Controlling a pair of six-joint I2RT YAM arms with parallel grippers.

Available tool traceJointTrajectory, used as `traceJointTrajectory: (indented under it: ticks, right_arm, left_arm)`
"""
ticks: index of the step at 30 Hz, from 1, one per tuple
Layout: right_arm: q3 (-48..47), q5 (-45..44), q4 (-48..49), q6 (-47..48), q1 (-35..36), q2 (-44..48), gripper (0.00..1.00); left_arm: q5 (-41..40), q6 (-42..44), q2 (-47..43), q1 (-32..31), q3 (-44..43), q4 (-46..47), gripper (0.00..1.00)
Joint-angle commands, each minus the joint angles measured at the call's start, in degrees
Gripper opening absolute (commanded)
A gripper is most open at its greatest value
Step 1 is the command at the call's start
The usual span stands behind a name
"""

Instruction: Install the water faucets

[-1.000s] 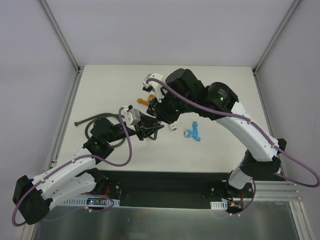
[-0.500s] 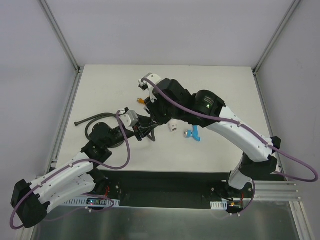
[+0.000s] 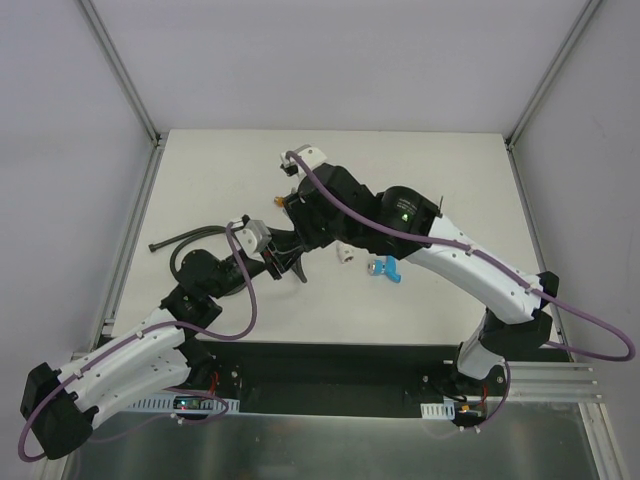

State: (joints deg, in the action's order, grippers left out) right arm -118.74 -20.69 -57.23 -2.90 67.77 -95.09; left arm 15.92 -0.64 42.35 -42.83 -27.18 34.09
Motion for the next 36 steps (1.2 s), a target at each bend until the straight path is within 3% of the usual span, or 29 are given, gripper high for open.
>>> traceJointTrajectory:
  ticks: [1,4,8,16,27,32,36]
  right_arm:
    - [0.44,-2.96,1.16,-0.01,0.26,3.24,0.57]
    - [0.17,-3.04,1.86,1.49,0.26,4.91,0.71]
    - [1.57,-3.04,3.87,2.54,0.26,7.89,0.79]
    - [11.5,1.17,11.08,5.36,-1.06,16.77,0.79]
    - [16.08,8.46,16.36,5.62,-1.32,17.57,0.66]
    - [16.61,11.28,16.8,7.29,-1.24,17.83,0.66]
    - [18.44,13.12,16.8,10.62,-1.32,20.02,0.73]
  left_arm:
    - [-0.29,-0.67,-0.78,0.03,-2.26,8.45,0.0]
    - [1.03,-0.67,-0.16,0.03,-2.7,8.28,0.0]
    - [2.71,-0.67,0.45,-0.06,-3.05,8.01,0.0]
    - [3.67,-0.32,0.54,-0.15,-3.49,7.31,0.0]
    - [5.26,-0.23,0.37,-0.15,-4.02,6.87,0.0]
    - [7.54,-0.23,0.63,-0.24,-4.46,6.7,0.0]
    - [10.52,-0.32,0.28,-0.33,-5.16,6.26,0.0]
